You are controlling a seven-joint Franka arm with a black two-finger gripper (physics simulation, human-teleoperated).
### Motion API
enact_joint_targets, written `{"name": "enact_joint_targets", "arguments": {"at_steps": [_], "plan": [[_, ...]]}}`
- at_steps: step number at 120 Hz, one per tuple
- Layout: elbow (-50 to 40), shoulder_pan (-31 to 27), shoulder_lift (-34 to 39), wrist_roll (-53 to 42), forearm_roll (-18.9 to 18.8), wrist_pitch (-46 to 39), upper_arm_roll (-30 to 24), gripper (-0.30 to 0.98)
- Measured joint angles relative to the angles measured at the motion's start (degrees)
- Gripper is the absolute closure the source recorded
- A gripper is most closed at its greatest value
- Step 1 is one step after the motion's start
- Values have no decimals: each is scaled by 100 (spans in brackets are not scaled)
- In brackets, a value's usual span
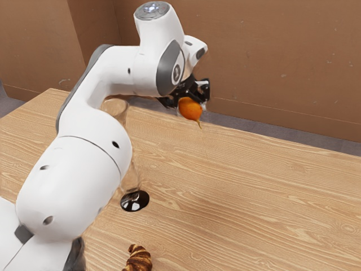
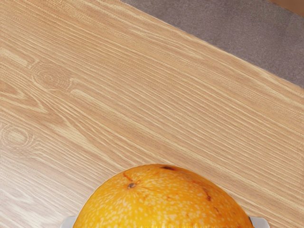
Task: Place the pear in the bowl.
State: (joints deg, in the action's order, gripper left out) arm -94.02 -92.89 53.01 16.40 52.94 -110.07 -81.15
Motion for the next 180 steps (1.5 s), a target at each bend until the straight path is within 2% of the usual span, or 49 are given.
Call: {"name": "enact_joint_targets", "arguments": {"at_steps": [16, 40, 62, 78, 106, 120, 150, 180], "plan": [[177, 197, -159, -17, -163, 267, 696, 46], [207, 463, -772, -32, -782, 509, 1482, 46], [94, 419, -2019, 60, -1984, 585, 1555, 46], [-123, 388, -2408, 139, -2548, 608, 1791, 46], [-328, 426, -3538, 369, -3663, 599, 1828, 46], [-666, 440, -3865, 494, -3943, 472, 1822, 45], [-1447, 557, -4605, 723, -4167, -142, 1802, 44], [-1737, 718, -5965, 1084, -5165, -704, 1890, 45]]}}
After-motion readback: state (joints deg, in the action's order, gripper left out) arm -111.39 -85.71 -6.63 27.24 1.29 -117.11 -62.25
